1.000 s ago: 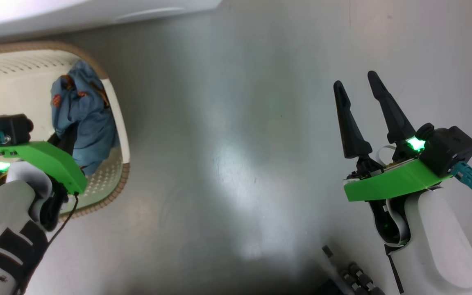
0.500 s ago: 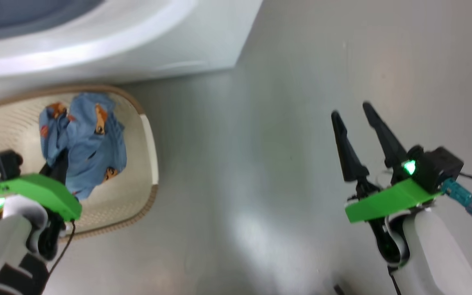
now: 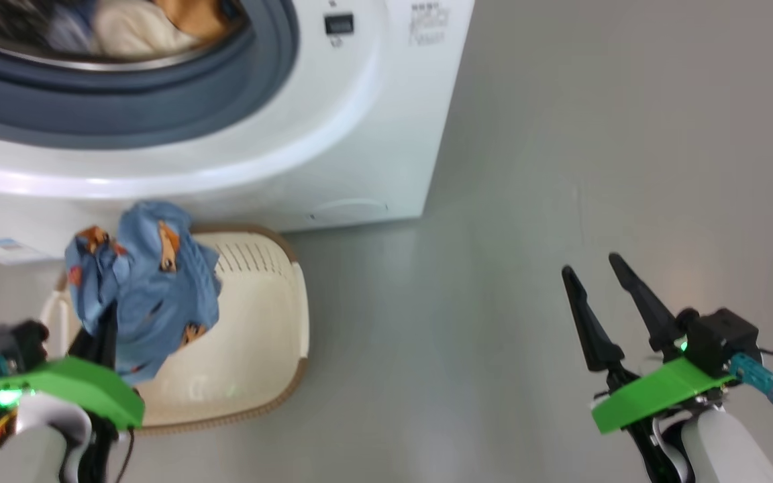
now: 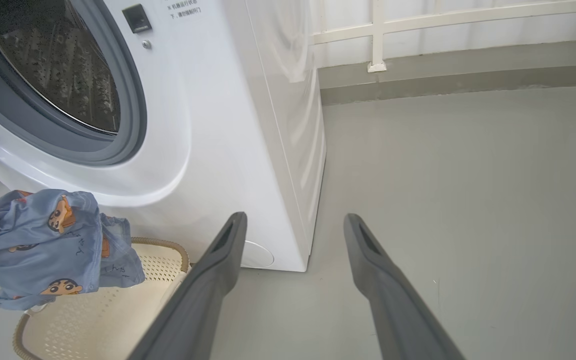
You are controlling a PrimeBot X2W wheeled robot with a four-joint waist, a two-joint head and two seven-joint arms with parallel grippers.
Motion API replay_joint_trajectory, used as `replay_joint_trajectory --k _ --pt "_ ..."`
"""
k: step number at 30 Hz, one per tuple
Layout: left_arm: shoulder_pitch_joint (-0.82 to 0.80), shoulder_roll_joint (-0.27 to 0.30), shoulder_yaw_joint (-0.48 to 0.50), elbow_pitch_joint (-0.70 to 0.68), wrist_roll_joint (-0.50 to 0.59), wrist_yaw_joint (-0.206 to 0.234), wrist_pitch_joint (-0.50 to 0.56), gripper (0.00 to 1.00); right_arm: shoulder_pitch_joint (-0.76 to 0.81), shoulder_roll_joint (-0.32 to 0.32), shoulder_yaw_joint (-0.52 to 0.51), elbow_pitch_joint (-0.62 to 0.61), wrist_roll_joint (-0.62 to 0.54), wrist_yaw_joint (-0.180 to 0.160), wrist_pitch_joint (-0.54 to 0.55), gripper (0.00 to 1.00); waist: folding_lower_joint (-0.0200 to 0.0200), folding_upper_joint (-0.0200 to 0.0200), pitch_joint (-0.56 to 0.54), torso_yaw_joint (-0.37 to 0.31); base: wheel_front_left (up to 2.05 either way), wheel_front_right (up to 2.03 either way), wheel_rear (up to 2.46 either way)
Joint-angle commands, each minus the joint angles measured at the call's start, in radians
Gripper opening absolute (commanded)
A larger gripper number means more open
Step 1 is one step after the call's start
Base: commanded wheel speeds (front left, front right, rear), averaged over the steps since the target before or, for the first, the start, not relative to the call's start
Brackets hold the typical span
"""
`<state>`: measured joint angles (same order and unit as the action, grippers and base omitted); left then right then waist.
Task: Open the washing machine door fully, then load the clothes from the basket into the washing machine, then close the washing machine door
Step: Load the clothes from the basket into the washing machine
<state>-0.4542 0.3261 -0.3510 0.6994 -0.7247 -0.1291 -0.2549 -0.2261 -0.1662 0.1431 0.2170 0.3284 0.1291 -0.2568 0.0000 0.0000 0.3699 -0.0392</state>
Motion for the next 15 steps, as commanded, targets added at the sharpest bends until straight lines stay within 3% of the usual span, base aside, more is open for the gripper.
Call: replay_joint_trajectory --k 1,15 --pt "0.028 0.033 0.055 -0.034 0.027 -0.002 -0.007 0.0 0.029 -0.011 0.019 -0.018 0.02 0.002 -0.005 1.0 0.0 0.0 -0.099 0.041 0.0 0.0 0.0" --pt "0.354 -0.023 0.254 -0.361 0.207 -0.002 -0.007 0.0 0.211 -0.049 -0.055 -0.04 0.048 0.002 -0.005 1.0 0.0 0.0 -0.275 0.043 0.0 0.0 0.0"
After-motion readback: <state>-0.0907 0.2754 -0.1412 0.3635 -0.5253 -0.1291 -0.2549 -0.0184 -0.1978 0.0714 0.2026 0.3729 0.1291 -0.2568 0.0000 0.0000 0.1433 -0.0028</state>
